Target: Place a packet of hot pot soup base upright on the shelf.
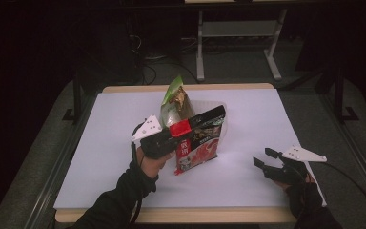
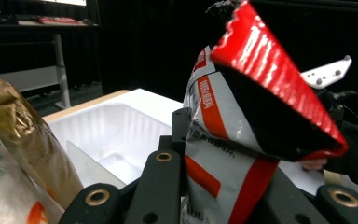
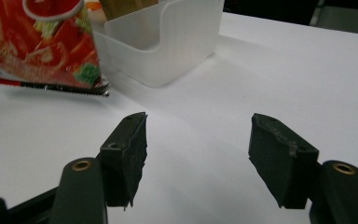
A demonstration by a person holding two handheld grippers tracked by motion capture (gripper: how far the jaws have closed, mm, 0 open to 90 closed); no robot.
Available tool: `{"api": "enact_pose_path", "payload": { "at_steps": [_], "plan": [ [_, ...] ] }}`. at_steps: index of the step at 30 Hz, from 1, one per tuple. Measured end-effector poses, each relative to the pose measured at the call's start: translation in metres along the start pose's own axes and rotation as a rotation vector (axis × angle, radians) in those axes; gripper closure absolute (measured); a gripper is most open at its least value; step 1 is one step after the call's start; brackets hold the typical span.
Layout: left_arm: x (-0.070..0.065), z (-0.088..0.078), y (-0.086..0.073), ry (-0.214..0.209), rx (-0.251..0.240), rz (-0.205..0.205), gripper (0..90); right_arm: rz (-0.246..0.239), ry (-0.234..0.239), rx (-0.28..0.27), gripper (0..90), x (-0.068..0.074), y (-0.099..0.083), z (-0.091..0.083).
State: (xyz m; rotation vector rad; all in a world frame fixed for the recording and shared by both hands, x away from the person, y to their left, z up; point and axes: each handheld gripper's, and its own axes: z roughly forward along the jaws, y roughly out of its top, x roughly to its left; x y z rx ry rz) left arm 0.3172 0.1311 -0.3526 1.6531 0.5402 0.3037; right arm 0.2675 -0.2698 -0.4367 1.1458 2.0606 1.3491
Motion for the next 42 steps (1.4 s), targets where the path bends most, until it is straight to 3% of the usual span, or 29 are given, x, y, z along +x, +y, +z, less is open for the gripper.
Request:
{"api": "enact_pose_path", "payload": {
  "at_steps": [4, 12, 27, 28, 37, 42],
  "plan": [
    [0.004, 0.003, 0.009, 0.027, -0.035, -0.013, 82.8, -0.006, 0.004, 0.005, 36.0, 0.002, -0.001, -0.001],
    [0.007, 0.018, 0.028, 0.092, -0.064, -0.001, 82.7, -0.009, 0.009, 0.007, 36.2, 0.003, -0.001, 0.000],
    [0.021, 0.058, 0.041, 0.194, -0.056, 0.005, 82.3, 0.001, 0.027, 0.006, 38.9, 0.003, -0.003, 0.000],
    [0.022, 0.064, 0.040, 0.214, -0.046, 0.010, 82.2, -0.007, 0.040, 0.000, 39.5, 0.003, -0.002, -0.001],
    [0.026, 0.085, 0.046, 0.260, -0.041, 0.027, 81.9, -0.030, 0.064, -0.009, 41.9, 0.006, 0.000, -0.002],
    [0.032, 0.100, 0.049, 0.290, -0.042, -0.009, 81.8, -0.040, 0.065, -0.004, 41.2, 0.009, 0.000, -0.001]
  ]
}}
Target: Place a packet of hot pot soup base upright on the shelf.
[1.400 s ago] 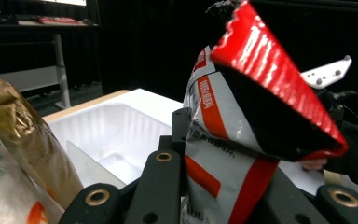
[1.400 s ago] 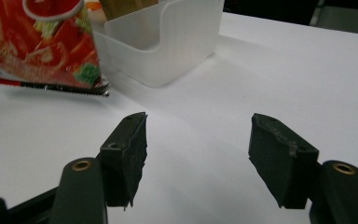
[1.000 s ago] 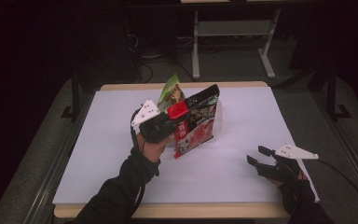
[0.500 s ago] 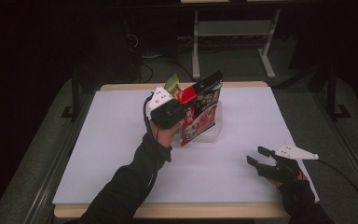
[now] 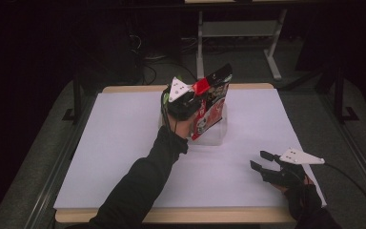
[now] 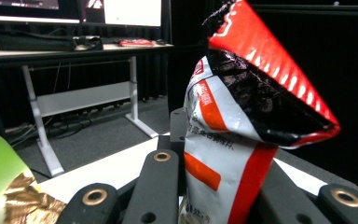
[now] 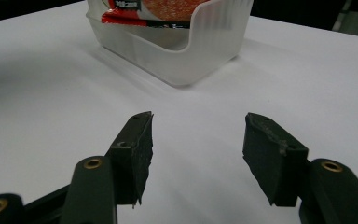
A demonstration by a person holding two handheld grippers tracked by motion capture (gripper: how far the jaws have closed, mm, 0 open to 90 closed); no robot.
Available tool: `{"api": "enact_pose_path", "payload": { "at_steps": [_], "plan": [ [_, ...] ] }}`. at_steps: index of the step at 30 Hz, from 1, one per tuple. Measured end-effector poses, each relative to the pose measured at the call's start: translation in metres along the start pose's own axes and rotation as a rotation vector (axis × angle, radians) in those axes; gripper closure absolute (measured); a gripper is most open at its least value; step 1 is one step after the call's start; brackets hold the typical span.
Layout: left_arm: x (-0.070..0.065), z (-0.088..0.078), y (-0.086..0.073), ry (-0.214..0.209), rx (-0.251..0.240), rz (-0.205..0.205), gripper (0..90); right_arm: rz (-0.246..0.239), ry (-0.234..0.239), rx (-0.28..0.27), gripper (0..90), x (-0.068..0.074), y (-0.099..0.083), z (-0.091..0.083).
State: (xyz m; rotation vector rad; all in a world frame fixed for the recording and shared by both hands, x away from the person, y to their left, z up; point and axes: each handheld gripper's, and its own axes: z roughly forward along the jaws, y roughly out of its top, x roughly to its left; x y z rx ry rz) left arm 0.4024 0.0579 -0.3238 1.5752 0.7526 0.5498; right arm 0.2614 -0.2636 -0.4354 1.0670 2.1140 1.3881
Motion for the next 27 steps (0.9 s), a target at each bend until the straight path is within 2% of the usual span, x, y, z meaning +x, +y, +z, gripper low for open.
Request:
{"api": "enact_pose_path", "payload": {
  "at_steps": [5, 12, 16, 18, 19, 23, 25, 27],
  "plan": [
    [-0.002, 0.015, -0.001, 0.033, 0.004, -0.009, 81.6, 0.004, -0.001, 0.000, 41.1, -0.001, 0.000, -0.001],
    [-0.003, 0.032, -0.007, 0.100, -0.011, -0.045, 80.8, -0.002, 0.006, -0.001, 41.2, 0.001, 0.000, 0.000],
    [-0.006, 0.037, -0.013, 0.109, -0.034, -0.053, 80.0, -0.008, 0.012, -0.005, 41.0, 0.001, -0.001, 0.001],
    [-0.004, 0.037, -0.017, 0.102, -0.054, -0.096, 79.7, -0.015, 0.015, -0.012, 41.1, 0.002, -0.001, 0.000],
    [-0.004, 0.037, -0.020, 0.103, -0.051, -0.104, 79.7, -0.015, 0.015, -0.012, 41.1, 0.002, -0.001, 0.000],
    [-0.006, 0.035, -0.029, 0.070, -0.044, -0.076, 77.8, -0.023, 0.015, -0.005, 41.1, 0.002, -0.001, 0.001],
    [-0.008, 0.033, -0.030, 0.053, -0.046, -0.046, 76.0, -0.026, 0.017, -0.004, 41.1, 0.003, -0.001, 0.001],
    [-0.007, 0.032, -0.029, 0.033, -0.024, -0.021, 73.5, -0.024, 0.015, -0.001, 41.1, 0.003, -0.001, 0.001]
  ]
}}
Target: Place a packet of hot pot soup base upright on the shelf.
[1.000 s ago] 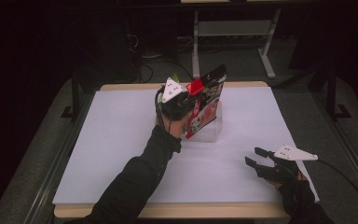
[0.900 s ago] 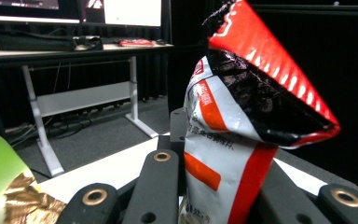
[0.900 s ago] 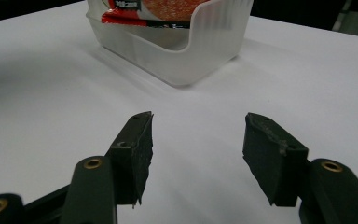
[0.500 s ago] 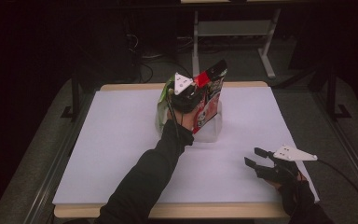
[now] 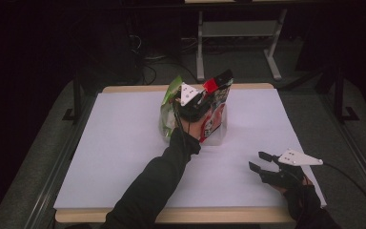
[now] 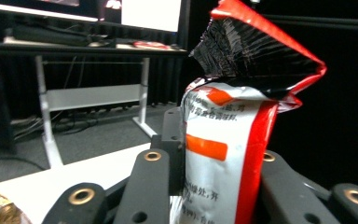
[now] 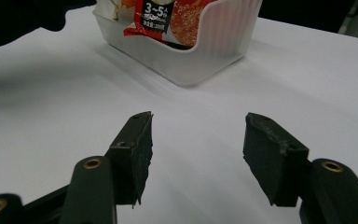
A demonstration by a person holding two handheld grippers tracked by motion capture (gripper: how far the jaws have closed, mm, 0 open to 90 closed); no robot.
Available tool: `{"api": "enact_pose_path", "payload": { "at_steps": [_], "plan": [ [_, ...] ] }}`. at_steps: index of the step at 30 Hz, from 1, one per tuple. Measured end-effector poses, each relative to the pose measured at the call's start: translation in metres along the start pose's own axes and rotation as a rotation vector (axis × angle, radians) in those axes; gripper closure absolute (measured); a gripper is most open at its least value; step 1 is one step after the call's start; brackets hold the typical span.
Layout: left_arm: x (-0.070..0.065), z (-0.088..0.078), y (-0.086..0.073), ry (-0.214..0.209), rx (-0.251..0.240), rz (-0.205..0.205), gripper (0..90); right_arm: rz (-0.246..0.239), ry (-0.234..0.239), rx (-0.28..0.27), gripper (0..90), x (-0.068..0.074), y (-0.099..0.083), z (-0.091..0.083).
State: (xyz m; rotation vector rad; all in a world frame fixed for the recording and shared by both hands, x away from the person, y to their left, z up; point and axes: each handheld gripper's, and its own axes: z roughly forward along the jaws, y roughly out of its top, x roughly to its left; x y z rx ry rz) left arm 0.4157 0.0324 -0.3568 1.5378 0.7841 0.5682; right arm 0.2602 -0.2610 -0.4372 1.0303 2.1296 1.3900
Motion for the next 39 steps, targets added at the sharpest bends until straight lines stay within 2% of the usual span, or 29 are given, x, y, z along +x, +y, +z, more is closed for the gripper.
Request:
{"api": "enact_pose_path", "payload": {
  "at_steps": [2, 4, 7, 9, 11, 13, 15, 20, 21, 24, 26, 28, 30, 31, 33, 34, 36, 38, 39],
  "plan": [
    [0.003, -0.002, -0.001, -0.026, 0.013, 0.003, 68.0, -0.002, 0.000, 0.001, 41.1, 0.000, 0.000, 0.000],
    [0.006, -0.004, -0.002, -0.033, 0.032, 0.029, 65.0, 0.001, -0.001, 0.002, 41.1, 0.000, 0.000, 0.000],
    [0.009, -0.004, -0.003, -0.058, 0.089, 0.069, 62.1, 0.003, 0.000, 0.006, 40.9, 0.000, -0.001, 0.000],
    [0.010, -0.004, -0.003, -0.067, 0.114, 0.081, 60.1, 0.003, 0.002, 0.011, 40.9, 0.000, -0.001, 0.001],
    [0.010, -0.002, -0.004, -0.082, 0.161, 0.099, 56.1, 0.001, 0.003, 0.013, 40.8, 0.000, -0.001, 0.002],
    [0.007, 0.001, -0.006, -0.074, 0.209, 0.127, 51.4, 0.000, 0.006, 0.019, 40.4, 0.001, -0.001, 0.002],
    [0.005, 0.005, -0.009, -0.071, 0.251, 0.139, 47.7, -0.004, 0.008, 0.023, 40.4, 0.001, -0.001, 0.003],
    [0.004, 0.015, -0.017, -0.045, 0.350, 0.146, 54.7, -0.011, 0.015, 0.034, 40.4, 0.002, 0.000, 0.004],
    [0.003, 0.016, -0.017, -0.029, 0.358, 0.156, 54.7, -0.011, 0.015, 0.034, 40.4, 0.002, 0.000, 0.004],
    [0.001, 0.018, -0.015, -0.002, 0.380, 0.166, 63.1, -0.008, 0.016, 0.032, 40.4, 0.002, 0.000, 0.004],
    [0.002, 0.018, -0.015, 0.004, 0.371, 0.146, 69.0, -0.006, 0.017, 0.032, 40.4, 0.002, 0.000, 0.004],
    [0.002, 0.018, -0.018, 0.013, 0.332, 0.119, 73.9, -0.010, 0.018, 0.032, 40.4, 0.003, 0.000, 0.004],
    [0.000, 0.015, -0.022, 0.034, 0.260, 0.094, 75.1, -0.012, 0.020, 0.032, 40.4, 0.003, 0.000, 0.004],
    [0.000, 0.014, -0.024, 0.027, 0.229, 0.073, 75.7, -0.013, 0.021, 0.032, 40.4, 0.003, 0.000, 0.004],
    [-0.001, 0.011, -0.028, 0.030, 0.167, 0.056, 75.7, -0.013, 0.021, 0.032, 40.4, 0.003, 0.000, 0.004],
    [0.000, 0.010, -0.030, 0.010, 0.128, 0.030, 75.8, -0.010, 0.021, 0.033, 40.4, 0.003, 0.000, 0.004],
    [0.001, 0.008, -0.032, 0.011, 0.079, 0.029, 76.3, -0.012, 0.023, 0.032, 40.6, 0.003, 0.000, 0.004],
    [0.002, 0.006, -0.035, -0.008, 0.007, 0.016, 76.8, -0.011, 0.023, 0.033, 40.7, 0.002, -0.001, 0.004],
    [0.001, 0.007, -0.035, -0.001, -0.009, 0.022, 76.9, -0.013, 0.023, 0.033, 40.6, 0.002, -0.001, 0.004]
  ]
}}
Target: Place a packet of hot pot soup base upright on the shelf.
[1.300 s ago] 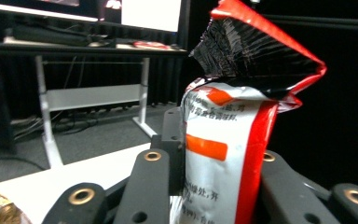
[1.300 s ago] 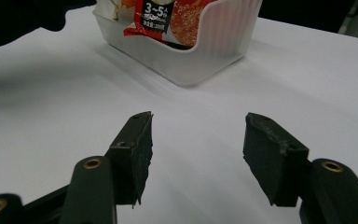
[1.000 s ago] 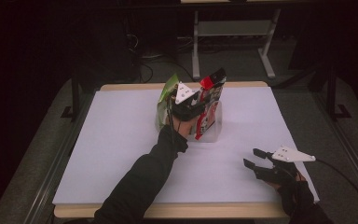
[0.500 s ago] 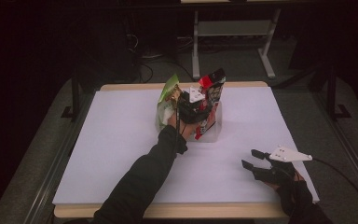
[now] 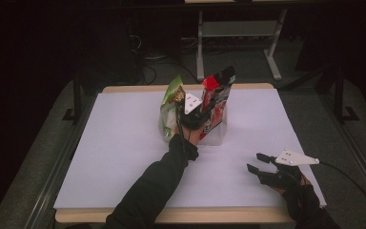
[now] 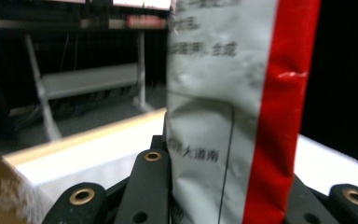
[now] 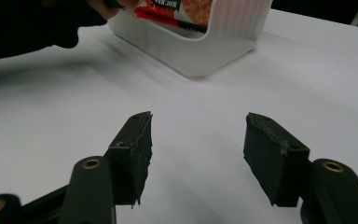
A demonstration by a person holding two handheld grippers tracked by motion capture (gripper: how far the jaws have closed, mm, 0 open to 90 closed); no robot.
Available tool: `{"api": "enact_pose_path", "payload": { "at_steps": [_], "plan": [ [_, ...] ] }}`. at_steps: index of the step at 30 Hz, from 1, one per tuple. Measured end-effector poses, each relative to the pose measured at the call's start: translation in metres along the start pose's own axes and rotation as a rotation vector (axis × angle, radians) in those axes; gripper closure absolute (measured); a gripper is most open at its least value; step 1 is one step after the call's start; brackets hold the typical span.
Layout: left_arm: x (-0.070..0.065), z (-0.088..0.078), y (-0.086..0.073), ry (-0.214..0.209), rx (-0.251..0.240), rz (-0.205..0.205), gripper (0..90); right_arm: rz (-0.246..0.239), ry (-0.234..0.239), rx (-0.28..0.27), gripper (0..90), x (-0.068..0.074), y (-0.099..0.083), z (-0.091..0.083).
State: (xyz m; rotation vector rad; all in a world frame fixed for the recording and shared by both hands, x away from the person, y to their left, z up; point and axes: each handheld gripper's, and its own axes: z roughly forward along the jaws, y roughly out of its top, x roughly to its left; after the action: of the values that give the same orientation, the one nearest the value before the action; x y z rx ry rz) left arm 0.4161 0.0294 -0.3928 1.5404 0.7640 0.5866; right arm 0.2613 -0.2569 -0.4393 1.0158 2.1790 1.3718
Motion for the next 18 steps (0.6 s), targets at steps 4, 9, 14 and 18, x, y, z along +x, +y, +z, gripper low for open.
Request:
{"api": "enact_pose_path", "payload": {
  "at_steps": [4, 9, 14, 18],
  "plan": [
    [0.0035, 0.0005, -0.0064, 0.006, -0.049, -0.026, 76.6, -0.002, 0.002, 0.000, 40.7, -0.0001, -0.0001, -0.0001],
    [0.0028, -0.0001, -0.0068, -0.024, -0.016, 0.025, 74.8, 0.001, 0.004, 0.000, 40.8, -0.0006, -0.0010, -0.0002],
    [0.0028, -0.0005, -0.0081, -0.040, 0.095, 0.077, 71.8, -0.005, 0.003, -0.003, 40.9, 0.0009, 0.0004, -0.0005],
    [-0.0012, -0.0015, -0.0004, -0.058, 0.202, 0.152, 69.4, -0.006, 0.003, 0.000, 40.8, 0.0012, 0.0006, 0.0001]
  ]
}}
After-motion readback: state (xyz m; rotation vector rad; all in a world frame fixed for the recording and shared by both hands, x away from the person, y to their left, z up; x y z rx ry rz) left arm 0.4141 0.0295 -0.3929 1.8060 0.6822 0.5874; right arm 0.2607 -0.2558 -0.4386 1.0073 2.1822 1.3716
